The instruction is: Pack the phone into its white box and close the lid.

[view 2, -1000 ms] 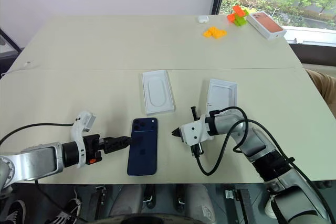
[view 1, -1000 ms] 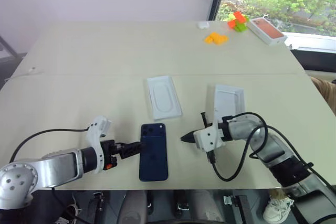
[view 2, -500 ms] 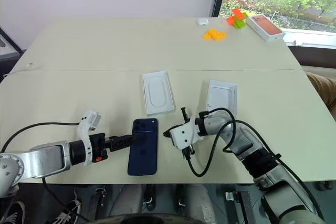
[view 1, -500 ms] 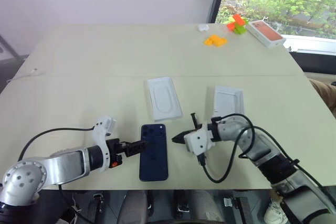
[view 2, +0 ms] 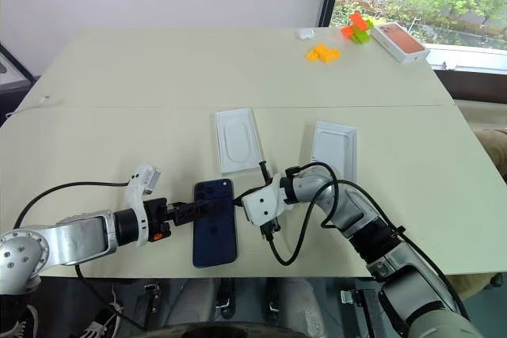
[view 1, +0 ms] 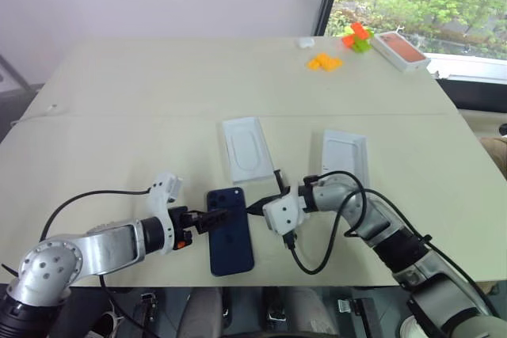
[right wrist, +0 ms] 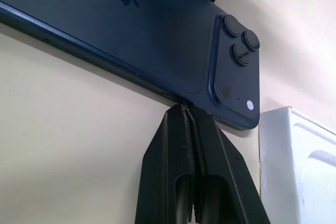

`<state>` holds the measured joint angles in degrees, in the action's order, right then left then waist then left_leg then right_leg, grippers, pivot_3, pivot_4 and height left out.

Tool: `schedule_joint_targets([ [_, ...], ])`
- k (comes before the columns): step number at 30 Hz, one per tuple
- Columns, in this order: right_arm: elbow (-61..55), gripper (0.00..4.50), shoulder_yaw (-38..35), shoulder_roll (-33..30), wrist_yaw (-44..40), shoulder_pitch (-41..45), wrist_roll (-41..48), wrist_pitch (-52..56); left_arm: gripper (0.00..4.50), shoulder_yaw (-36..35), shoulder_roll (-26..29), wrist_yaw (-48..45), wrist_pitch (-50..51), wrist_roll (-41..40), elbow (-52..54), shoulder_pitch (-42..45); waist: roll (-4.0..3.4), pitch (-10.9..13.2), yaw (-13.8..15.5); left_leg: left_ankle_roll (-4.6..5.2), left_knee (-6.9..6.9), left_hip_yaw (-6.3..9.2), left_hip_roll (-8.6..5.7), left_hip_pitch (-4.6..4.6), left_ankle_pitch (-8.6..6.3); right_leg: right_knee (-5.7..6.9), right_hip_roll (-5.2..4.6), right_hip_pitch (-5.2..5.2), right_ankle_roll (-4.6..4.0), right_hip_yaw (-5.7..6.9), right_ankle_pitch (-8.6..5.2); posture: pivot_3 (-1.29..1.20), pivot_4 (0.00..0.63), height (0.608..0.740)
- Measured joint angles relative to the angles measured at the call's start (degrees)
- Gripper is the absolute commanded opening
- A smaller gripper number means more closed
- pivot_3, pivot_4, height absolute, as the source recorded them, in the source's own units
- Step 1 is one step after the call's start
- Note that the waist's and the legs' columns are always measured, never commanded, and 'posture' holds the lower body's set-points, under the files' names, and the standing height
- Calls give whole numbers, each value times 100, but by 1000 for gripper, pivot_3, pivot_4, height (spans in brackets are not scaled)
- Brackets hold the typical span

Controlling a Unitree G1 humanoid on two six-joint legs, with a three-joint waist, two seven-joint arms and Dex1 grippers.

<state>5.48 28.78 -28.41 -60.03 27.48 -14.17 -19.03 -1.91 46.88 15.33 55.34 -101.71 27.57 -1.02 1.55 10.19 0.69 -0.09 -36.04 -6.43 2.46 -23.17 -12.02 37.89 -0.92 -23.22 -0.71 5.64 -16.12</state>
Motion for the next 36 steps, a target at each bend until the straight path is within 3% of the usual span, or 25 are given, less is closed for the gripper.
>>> schedule_joint_targets([
  [29, 209, 87, -79, 120, 17, 68, 89, 81, 4500, 111, -344, 107, -469, -519, -234, -111, -2, -9, -2, -1, 4, 3, 0, -10, -1, 0, 0, -12, -15, 0, -10, 0, 150, 737],
  [32, 210, 0, -79, 119, 21, 72, 86, 79, 3660, 111, -343, 145, -473, -499, -242, -118, -3, -9, -1, -1, 4, 3, 0, -10, -1, -1, 0, -13, -16, 0, -11, 0, 150, 737],
  [36, 234, 0, -79, 119, 41, 86, 85, 73, 1689, 108, -338, 148, -460, -349, -291, -152, -2, -8, -1, -1, 4, 3, 0, -13, -1, -1, 0, -15, -16, 0, -11, 0, 150, 737],
])
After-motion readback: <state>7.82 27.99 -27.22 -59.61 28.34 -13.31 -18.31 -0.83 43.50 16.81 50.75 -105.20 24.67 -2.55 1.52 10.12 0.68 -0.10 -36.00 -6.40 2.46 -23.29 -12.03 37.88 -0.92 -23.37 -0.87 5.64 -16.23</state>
